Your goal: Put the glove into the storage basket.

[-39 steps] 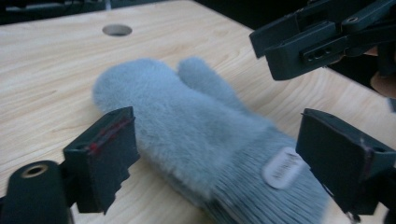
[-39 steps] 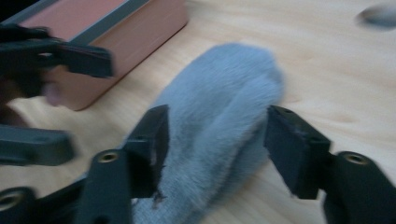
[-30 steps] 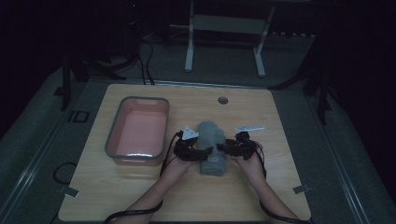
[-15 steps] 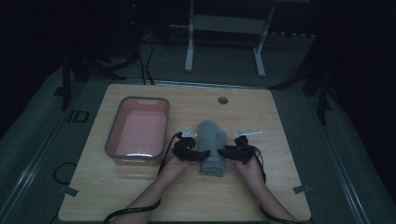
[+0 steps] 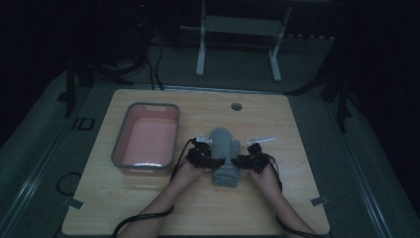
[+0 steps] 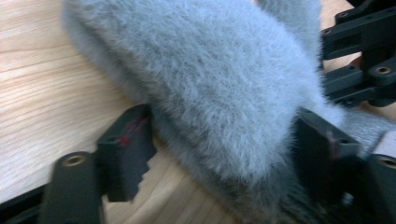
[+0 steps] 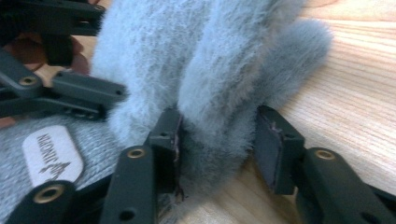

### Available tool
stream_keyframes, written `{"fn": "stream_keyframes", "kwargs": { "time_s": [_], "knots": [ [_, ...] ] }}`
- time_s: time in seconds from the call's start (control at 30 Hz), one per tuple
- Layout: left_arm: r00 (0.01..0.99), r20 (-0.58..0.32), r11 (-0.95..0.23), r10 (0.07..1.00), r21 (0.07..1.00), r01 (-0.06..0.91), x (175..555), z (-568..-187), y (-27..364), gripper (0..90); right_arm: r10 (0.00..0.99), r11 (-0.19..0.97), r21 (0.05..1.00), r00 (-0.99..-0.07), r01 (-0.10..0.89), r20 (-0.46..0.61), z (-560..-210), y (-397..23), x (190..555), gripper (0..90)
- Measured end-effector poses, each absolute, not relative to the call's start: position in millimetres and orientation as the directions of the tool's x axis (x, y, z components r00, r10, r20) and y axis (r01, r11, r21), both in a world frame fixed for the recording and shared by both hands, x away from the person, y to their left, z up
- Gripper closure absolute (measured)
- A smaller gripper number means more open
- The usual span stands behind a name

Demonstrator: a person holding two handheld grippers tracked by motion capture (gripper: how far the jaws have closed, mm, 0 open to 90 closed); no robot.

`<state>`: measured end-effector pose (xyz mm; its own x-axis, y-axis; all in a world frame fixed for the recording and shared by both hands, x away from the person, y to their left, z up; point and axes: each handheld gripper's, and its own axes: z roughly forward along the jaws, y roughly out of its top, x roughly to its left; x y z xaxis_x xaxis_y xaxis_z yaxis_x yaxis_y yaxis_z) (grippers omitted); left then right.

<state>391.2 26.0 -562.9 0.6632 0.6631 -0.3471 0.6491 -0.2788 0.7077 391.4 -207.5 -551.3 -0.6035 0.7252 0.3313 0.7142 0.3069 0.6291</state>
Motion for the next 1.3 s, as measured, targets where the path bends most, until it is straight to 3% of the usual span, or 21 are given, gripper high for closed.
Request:
{"fn": "stream_keyframes", "kwargs": {
  "time_s": [0.2, 0.47, 0.73, 1.3],
  "knots": [
    [0.660, -0.449, -0.253, 0.603, 0.677, 0.691, 396.6, -566.2, 27.4, 53.6, 0.708, 0.295, 0.619, -0.602, 0.727, 0.369, -552.8, -208.9, 393.6, 66.4],
    [0.707, -0.387, -0.294, 0.591, 0.713, 0.637, 392.1, -558.5, 23.7, 72.6, 0.698, 0.288, 0.644, -0.616, 0.709, 0.366, -551.2, -209.1, 390.1, 76.4],
    [0.744, -0.342, -0.309, 0.574, 0.750, 0.584, 386.0, -536.7, 22.6, 75.6, 0.675, 0.248, 0.669, -0.620, 0.701, 0.400, -538.4, -214.6, 385.5, 79.6],
    [0.805, -0.254, -0.322, 0.536, 0.820, 0.473, 381.8, -461.1, 47.3, 75.6, 0.634, 0.192, 0.762, -0.671, 0.618, 0.384, -465.5, -202.5, 377.1, 80.5]
  ]
}}
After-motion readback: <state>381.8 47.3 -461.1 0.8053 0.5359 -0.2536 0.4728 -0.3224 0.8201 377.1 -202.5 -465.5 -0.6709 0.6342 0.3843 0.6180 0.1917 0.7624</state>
